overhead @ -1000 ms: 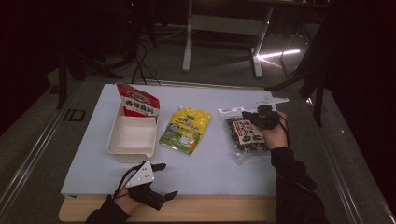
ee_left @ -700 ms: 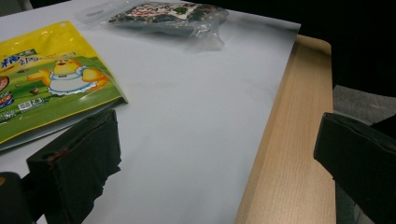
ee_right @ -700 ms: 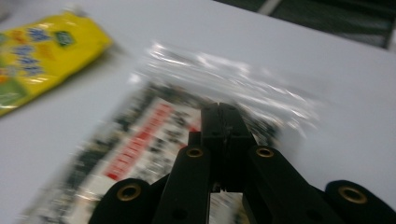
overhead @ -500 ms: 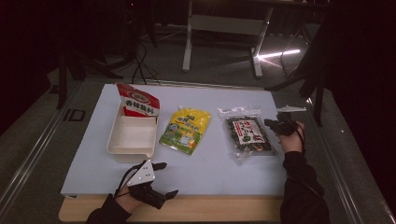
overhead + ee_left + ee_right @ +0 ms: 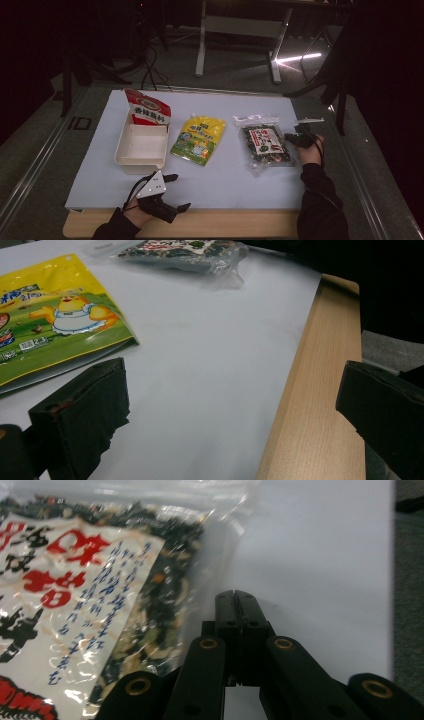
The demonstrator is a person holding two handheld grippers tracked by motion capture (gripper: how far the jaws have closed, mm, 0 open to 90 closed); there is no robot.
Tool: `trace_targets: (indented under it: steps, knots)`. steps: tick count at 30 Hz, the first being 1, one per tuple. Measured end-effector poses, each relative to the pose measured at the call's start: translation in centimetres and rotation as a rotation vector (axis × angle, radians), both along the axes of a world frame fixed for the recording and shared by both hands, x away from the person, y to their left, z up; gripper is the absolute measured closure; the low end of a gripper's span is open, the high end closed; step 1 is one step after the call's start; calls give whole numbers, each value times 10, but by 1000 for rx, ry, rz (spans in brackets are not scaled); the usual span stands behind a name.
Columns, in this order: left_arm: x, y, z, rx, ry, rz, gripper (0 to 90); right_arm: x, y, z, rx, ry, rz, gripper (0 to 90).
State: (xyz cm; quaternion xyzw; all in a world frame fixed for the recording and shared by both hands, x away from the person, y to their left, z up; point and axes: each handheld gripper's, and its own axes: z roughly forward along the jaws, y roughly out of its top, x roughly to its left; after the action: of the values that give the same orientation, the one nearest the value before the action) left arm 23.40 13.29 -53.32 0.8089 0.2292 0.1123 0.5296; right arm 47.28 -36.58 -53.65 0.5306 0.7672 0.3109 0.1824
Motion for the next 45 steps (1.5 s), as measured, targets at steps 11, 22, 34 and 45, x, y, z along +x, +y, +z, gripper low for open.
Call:
trace_targets:
  steps: [11,22,34,45]
  knots:
    - [-1,0,2,2,-8,-3,16,-20,20,-2,59,13,28,899]
    - [-2,0,6,-4,-19,-6,16,-58,38,-2,70,25,73,900]
    - [-2,-3,6,1,-22,-15,16,-96,50,3,116,30,138,899]
    - [-2,-4,5,6,-20,-19,16,-96,64,15,87,-7,163,899]
